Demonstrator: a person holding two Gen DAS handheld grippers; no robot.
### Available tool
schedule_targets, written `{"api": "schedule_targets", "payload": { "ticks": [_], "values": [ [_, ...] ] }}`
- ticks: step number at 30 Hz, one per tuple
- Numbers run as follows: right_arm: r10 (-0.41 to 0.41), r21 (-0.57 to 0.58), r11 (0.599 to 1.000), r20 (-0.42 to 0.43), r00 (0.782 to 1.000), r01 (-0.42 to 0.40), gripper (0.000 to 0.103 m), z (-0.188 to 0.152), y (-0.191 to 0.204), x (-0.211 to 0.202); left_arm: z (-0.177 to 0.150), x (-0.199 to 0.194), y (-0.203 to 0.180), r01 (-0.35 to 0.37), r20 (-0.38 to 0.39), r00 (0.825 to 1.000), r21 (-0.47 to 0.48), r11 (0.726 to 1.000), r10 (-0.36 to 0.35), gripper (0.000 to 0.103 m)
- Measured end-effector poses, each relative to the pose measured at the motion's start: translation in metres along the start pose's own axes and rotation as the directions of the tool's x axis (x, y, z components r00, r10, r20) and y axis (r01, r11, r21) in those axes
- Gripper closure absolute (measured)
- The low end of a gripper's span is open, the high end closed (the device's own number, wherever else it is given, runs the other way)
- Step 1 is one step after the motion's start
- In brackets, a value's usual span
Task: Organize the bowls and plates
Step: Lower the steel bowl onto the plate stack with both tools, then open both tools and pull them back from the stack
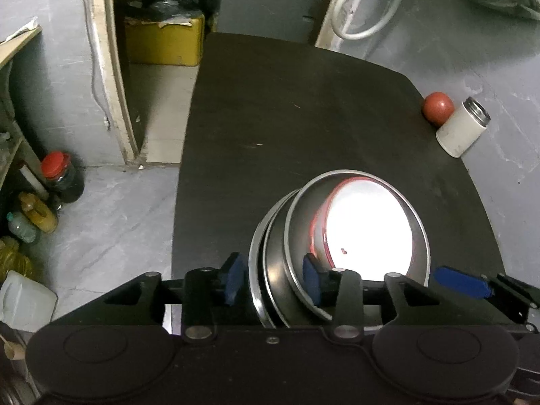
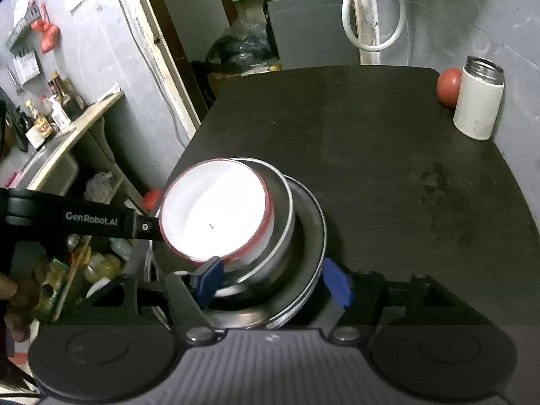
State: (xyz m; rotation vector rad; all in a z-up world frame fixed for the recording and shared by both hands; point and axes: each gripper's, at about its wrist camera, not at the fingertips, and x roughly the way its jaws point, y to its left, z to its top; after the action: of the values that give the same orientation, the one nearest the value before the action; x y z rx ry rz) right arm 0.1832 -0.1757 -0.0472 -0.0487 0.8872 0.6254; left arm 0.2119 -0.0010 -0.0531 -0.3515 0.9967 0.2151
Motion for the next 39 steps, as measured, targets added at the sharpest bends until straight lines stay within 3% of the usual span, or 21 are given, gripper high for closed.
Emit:
{"api": "schedule_targets", "payload": {
  "ticks": [9,11,17,21,29,39],
  "values": [
    [-0.031,0.045,0.999,0.081,0.996,0.028,0.024,-0.010,0.000,-0.020,-0.014,-0.025,0.002,0.026,0.062,0.998,0.009,1.000,-0.027,0.036],
    [-0.050,0.057,0.997,0.105,0.993,0.044,0.020,-0.012,0.002,-0.027,-0.018,-0.031,0.004,0.052,0.087,0.995,0.017,0.999,-0.053,0.026],
    [-0.121,0.114,0.988,0.172,0.978,0.102,0.002,-0.025,0.011,-0.054,-0.033,-0.051,0.017,0.165,0.186,0.968,0.045,0.985,-0.170,0.005],
    [-0.190,0.171,0.973,0.219,0.957,0.154,0.000,-0.038,0.024,-0.074,-0.047,-0.068,0.031,0.212,0.230,0.948,0.062,0.975,-0.220,0.003],
    [-0.290,0.248,0.945,0.321,0.902,0.215,0.000,-0.071,0.063,-0.115,-0.080,-0.108,0.049,0.213,0.304,0.917,0.173,0.962,-0.258,0.001],
    [-0.352,0.272,0.925,0.350,0.868,0.265,0.000,-0.107,0.100,-0.147,-0.124,-0.144,0.078,0.214,0.342,0.896,0.228,0.950,-0.284,0.001]
  ]
}}
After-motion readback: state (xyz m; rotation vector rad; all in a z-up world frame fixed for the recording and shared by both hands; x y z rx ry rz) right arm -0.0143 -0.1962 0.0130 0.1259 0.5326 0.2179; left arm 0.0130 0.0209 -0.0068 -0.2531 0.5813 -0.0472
